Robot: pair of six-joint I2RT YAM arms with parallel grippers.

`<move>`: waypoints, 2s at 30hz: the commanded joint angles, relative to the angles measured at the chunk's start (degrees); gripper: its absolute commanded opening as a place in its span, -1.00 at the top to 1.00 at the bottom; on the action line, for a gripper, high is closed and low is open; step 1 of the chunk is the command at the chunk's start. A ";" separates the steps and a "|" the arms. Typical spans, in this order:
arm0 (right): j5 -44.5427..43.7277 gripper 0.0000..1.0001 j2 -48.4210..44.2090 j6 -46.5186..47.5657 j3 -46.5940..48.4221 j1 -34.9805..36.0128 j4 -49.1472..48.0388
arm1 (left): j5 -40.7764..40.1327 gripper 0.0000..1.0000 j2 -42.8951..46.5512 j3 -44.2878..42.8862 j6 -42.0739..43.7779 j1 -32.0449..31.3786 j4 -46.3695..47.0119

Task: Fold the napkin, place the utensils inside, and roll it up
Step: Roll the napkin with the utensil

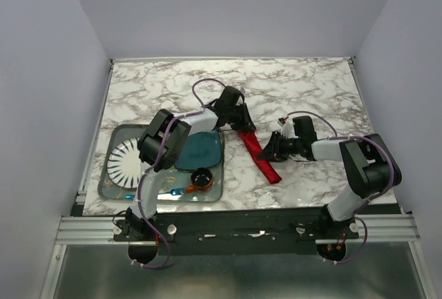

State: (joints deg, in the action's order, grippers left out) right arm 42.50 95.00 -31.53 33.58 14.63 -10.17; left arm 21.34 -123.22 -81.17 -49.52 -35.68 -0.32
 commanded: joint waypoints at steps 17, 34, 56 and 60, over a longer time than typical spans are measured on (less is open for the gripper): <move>-14.71 -0.07 -5.26 8.14 7.01 4.09 19.91 | 4.93 0.55 11.60 5.31 2.06 -2.55 -1.36; -45.11 -0.52 -14.14 16.50 18.18 18.83 40.58 | 0.12 0.54 16.16 9.71 -2.94 1.92 0.41; -59.21 -0.64 -4.81 11.93 23.48 31.51 42.18 | 9.24 0.54 19.95 16.30 -9.99 8.17 9.28; -57.18 -0.66 -4.66 13.07 22.23 31.33 41.64 | 9.24 0.54 20.21 16.39 -10.16 6.94 9.63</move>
State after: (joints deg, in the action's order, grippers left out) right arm -17.65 91.18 -17.93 57.32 46.39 33.54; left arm 28.03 -102.45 -64.27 -59.11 -27.44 7.20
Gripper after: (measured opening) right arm 0.823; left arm 0.231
